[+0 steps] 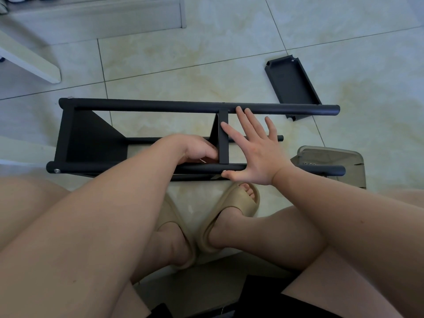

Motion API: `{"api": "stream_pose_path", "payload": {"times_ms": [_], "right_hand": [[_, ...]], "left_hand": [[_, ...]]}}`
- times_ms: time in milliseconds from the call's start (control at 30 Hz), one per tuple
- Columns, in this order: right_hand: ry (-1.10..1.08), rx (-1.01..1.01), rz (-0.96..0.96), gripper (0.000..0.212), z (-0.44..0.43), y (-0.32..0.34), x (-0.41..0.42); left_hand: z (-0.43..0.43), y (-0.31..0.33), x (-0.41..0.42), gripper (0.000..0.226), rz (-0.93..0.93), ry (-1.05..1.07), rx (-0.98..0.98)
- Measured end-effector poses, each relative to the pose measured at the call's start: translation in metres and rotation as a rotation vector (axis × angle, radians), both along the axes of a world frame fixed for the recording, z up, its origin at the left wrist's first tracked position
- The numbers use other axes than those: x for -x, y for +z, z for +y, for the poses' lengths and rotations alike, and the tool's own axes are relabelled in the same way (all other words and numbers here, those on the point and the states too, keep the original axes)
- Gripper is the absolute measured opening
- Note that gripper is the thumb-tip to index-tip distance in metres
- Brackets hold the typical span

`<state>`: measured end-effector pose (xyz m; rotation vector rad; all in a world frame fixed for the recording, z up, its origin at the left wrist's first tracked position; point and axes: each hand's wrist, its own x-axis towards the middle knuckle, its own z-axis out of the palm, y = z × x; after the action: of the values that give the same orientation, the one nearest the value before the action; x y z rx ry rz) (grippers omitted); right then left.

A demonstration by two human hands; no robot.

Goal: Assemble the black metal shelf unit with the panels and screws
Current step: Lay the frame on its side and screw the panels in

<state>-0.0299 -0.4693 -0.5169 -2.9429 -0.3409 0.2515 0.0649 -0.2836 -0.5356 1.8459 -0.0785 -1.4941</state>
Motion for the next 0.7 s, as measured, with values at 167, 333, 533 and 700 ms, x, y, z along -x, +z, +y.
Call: {"api": "stream_pose_path", "payload": {"times_ms": [167, 333, 533, 700], "right_hand": [[-0.001, -0.005, -0.005, 0.111, -0.0007, -0.0006, -0.0003], [0.000, -0.007, -0.013, 0.111, -0.0001, -0.0016, 0.0004], [0.001, -0.006, -0.009, 0.111, -0.0002, -0.0014, 0.0002], [0.000, -0.002, -0.002, 0.111, -0.0004, -0.0009, 0.0004]], "left_hand": [[0.0025, 0.0035, -0.0016, 0.022, 0.072, -0.032, 0.008], [0.0031, 0.0041, -0.0005, 0.013, 0.086, -0.019, 0.010], [0.0015, 0.0056, 0.0004, 0.024, 0.021, -0.035, -0.011], [0.0035, 0.0056, -0.0015, 0.023, 0.118, -0.013, 0.000]]}}
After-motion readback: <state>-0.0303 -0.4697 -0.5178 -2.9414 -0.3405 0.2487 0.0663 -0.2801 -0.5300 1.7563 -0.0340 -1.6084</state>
